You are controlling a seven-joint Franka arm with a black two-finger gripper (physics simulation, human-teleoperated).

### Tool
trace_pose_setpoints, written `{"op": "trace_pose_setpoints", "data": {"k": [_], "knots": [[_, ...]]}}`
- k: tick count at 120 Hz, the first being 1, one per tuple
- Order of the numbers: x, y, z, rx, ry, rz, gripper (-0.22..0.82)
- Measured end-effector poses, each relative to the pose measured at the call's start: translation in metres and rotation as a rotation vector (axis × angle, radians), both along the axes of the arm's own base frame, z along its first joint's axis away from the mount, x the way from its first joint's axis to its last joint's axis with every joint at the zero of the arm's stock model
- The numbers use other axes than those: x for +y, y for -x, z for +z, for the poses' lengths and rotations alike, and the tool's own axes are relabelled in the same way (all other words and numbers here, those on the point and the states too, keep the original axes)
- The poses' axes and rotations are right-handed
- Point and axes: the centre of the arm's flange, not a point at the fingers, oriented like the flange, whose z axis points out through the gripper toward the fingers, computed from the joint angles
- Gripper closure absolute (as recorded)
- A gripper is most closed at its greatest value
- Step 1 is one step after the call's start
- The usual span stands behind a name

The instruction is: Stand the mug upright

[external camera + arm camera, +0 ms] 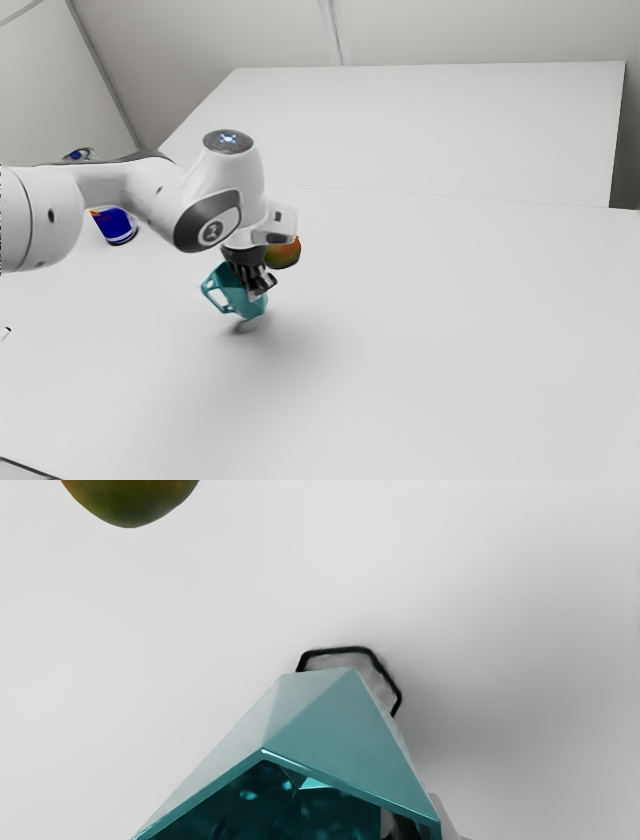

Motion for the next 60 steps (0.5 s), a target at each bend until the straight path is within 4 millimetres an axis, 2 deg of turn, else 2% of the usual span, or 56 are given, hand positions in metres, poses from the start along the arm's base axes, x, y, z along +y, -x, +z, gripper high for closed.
{"op": "trace_pose_setpoints", "data": {"k": [19, 35, 60], "knots": [[-0.021, -0.003, -0.008, -0.008, 0.000, 0.026, 0.77], [-0.035, -0.003, -0.007, -0.021, 0.016, 0.066, 0.76], [-0.039, -0.012, -0.010, -0.025, 0.040, 0.153, 0.77]]}}
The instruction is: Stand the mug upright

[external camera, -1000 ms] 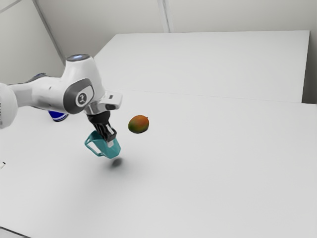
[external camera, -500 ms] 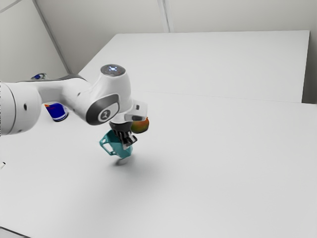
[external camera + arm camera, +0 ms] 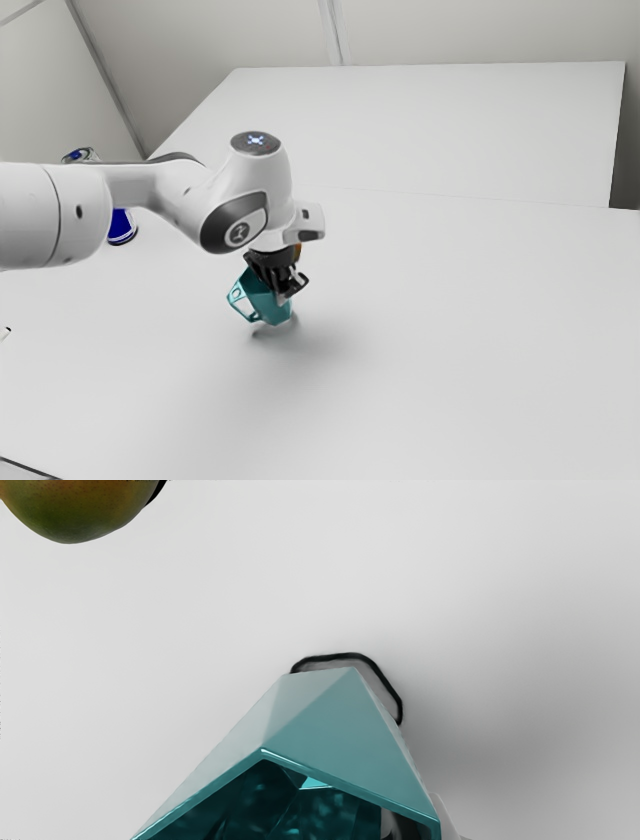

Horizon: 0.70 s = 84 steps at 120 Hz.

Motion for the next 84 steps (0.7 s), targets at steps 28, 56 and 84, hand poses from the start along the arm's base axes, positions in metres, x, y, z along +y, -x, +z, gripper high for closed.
{"op": "trace_pose_setpoints", "data": {"k": [28, 56, 84], "knots": [[-0.003, -0.015, -0.002, -0.007, 0.007, 0.061, 0.77], [-0.012, -0.016, -0.007, 0.002, 0.010, 0.088, 0.77], [-0.013, -0.016, -0.010, 0.014, 0.009, 0.116, 0.68]]}}
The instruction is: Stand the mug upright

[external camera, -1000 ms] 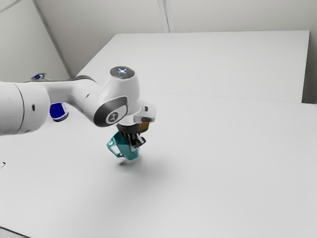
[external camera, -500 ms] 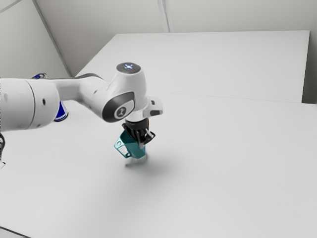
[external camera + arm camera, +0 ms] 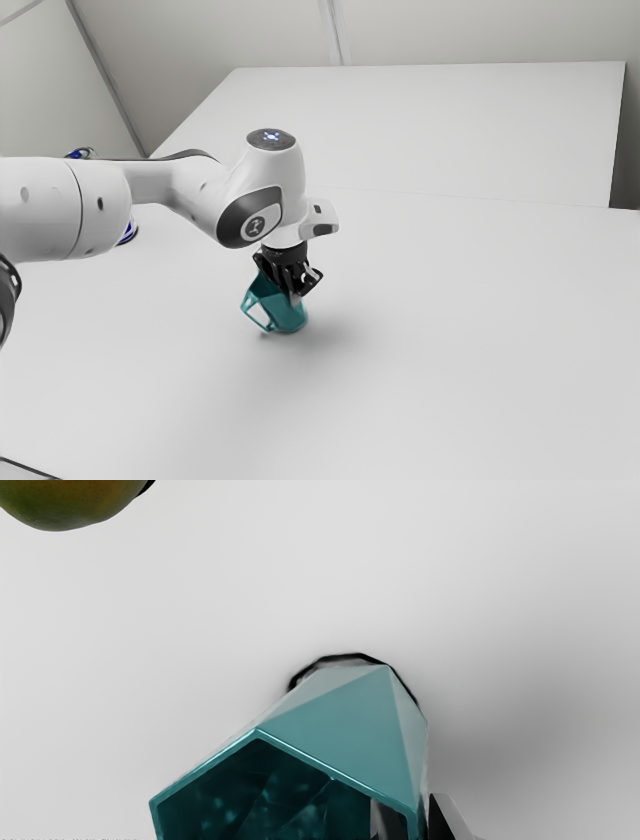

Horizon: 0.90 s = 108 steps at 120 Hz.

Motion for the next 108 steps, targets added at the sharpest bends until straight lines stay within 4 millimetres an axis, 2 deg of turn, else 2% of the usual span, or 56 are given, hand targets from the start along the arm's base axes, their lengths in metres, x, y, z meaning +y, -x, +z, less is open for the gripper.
{"op": "trace_pose_setpoints", "data": {"k": [11, 24, 42, 58, 68, 74, 84, 92, 100, 108], "knots": [[0.000, 0.000, 0.000, 0.003, 0.000, 0.008, 0.61], [0.000, 0.001, 0.003, 0.002, 0.008, 0.022, 0.46], [0.000, 0.005, 0.033, -0.036, 0.040, 0.047, 0.34], [-0.004, 0.008, 0.048, -0.052, 0.057, 0.056, 0.26], [-0.011, -0.009, 0.065, -0.084, 0.074, 0.050, 0.17], [-0.011, -0.024, 0.087, -0.123, 0.087, 0.047, 0.14], [0.012, -0.040, 0.135, -0.177, 0.113, 0.074, 0.09], [0.040, -0.036, 0.170, -0.201, 0.132, 0.105, 0.07], [0.068, -0.030, 0.191, -0.200, 0.139, 0.135, 0.05], [0.094, -0.035, 0.211, -0.200, 0.154, 0.162, 0.04]]}}
